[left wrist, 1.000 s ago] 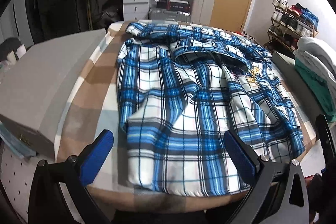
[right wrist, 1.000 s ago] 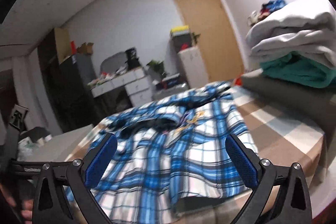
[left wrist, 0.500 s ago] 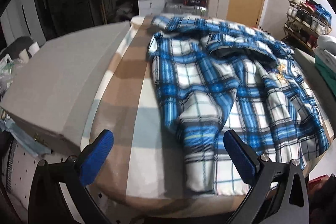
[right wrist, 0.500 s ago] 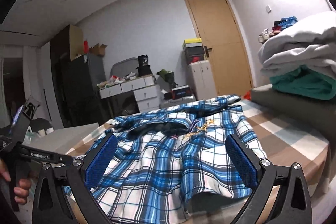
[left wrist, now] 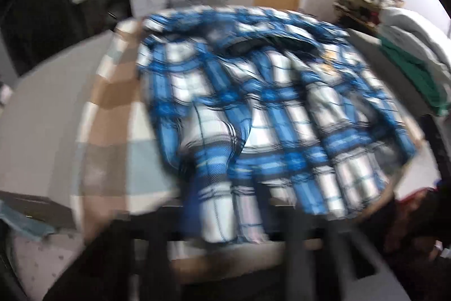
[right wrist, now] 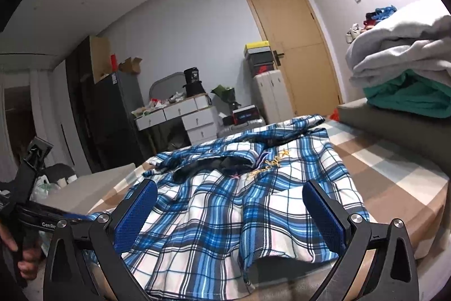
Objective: Fold large clothes
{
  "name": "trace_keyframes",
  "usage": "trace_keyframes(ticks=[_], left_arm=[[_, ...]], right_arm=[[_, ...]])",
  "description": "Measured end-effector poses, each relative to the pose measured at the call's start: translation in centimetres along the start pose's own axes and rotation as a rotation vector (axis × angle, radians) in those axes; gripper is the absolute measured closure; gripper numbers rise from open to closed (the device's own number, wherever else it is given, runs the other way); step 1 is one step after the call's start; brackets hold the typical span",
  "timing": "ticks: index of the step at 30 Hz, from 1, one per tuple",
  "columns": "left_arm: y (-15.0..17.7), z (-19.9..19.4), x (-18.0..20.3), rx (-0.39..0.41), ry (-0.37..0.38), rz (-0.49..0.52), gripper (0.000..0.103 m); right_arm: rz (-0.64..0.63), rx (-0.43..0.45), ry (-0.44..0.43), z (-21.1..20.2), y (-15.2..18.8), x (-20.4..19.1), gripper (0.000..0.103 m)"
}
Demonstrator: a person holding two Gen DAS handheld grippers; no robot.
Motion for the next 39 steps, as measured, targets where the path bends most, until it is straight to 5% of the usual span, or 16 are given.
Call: trace_keyframes(ticks=[4, 7, 9, 11, 13, 14, 18, 22, 25, 30, 39], left_arm=[[0.1, -2.6, 0.9, 0.06, 0.222, 0.007, 0.098], [0.3, -4.4, 1.4, 0.118, 0.202, 0.087, 0.097], [0.4, -4.1, 0.6, 0.09, 0.167, 0.074, 0.095], [0.3, -3.1, -0.9, 0.051, 0.096, 0.018, 0.085], [0.5, -1.8, -3.4, 0.004, -0.019, -0.072, 0.056], [0.7, -1.5, -4.5, -0.008, -0.035, -0.122, 0.055], [1.5, -0.1, -6.1, -0.069, 0.079, -0.254, 0.055], [1.7, 0.1, -5.1, -0.08, 0.127, -0.23, 0.055], [1.5, -1.8, -3.5, -0.029, 0.249, -0.173, 0.055], [3.1, -2.2, -2.8, 0.002, 0.019, 0.027, 0.055], [4.3, -1.6, -4.8, 0.028, -0.068, 0.053, 0.055]], right_arm=[[0.015, 0.005, -0.005, -0.2, 0.0, 0.3, 0.0], [0.028, 0.005, -0.007, -0.2, 0.0, 0.4, 0.0], [0.033, 0.004, -0.005, -0.1, -0.1, 0.5, 0.0], [0.039, 0.002, -0.005, -0.1, -0.1, 0.6, 0.0], [0.043, 0.005, -0.006, -0.2, -0.1, 0.7, 0.0], [0.048, 0.007, -0.003, -0.2, -0.1, 0.9, 0.0], [0.062, 0.004, -0.005, -0.2, 0.0, 1.1, 0.0], [0.06, 0.003, -0.007, -0.2, 0.0, 1.2, 0.0], [0.063, 0.007, -0.006, -0.2, 0.0, 1.3, 0.0], [0.07, 0.001, -0.009, -0.1, 0.1, 1.3, 0.0], [0.053, 0.003, -0.006, -0.1, 0.2, 0.7, 0.0]])
Point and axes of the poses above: each gripper's, at about its wrist camera, not at the fingertips, and z roughly the way its jaws point, x to its right, y to its underside, the point moved 4 cm from there along z, roughly the way its jaws point, and after that the axes turned 10 degrees about -y, right-handed, at the moved point
